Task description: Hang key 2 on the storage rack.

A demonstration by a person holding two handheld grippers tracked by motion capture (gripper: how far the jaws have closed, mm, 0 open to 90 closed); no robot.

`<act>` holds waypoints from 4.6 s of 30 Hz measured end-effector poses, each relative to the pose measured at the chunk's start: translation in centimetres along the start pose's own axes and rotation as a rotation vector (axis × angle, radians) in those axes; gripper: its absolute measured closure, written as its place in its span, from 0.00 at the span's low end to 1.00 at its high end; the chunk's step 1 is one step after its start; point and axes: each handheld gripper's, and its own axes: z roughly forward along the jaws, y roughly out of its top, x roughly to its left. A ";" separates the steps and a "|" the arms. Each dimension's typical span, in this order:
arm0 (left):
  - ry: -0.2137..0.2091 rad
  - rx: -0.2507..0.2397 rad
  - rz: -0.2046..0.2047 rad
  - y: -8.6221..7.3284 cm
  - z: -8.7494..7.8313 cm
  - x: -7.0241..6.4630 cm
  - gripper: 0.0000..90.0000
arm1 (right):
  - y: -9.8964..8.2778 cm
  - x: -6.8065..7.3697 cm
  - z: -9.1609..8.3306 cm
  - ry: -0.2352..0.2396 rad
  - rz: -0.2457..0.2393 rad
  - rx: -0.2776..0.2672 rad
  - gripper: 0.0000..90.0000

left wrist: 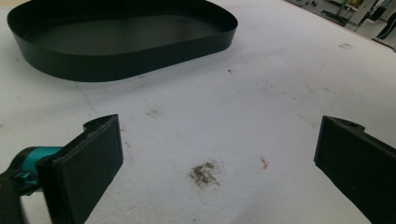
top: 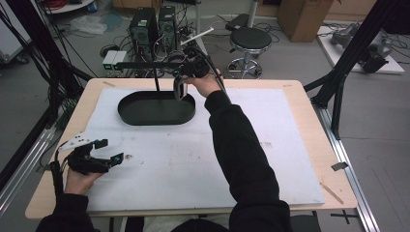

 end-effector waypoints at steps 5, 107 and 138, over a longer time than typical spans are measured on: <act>-0.001 -0.009 -0.001 0.0 0.0 0.1 0.02 | 0.2 -0.4 1.0 -0.008 0.037 -0.008 0.95; -0.005 -0.001 -0.003 0.0 0.1 0.1 0.02 | -7.4 -1.8 -0.2 -0.176 0.009 0.008 0.01; 0.001 0.012 0.000 -0.1 0.1 0.1 0.02 | -14.5 -2.7 -4.6 -0.206 0.006 0.031 0.01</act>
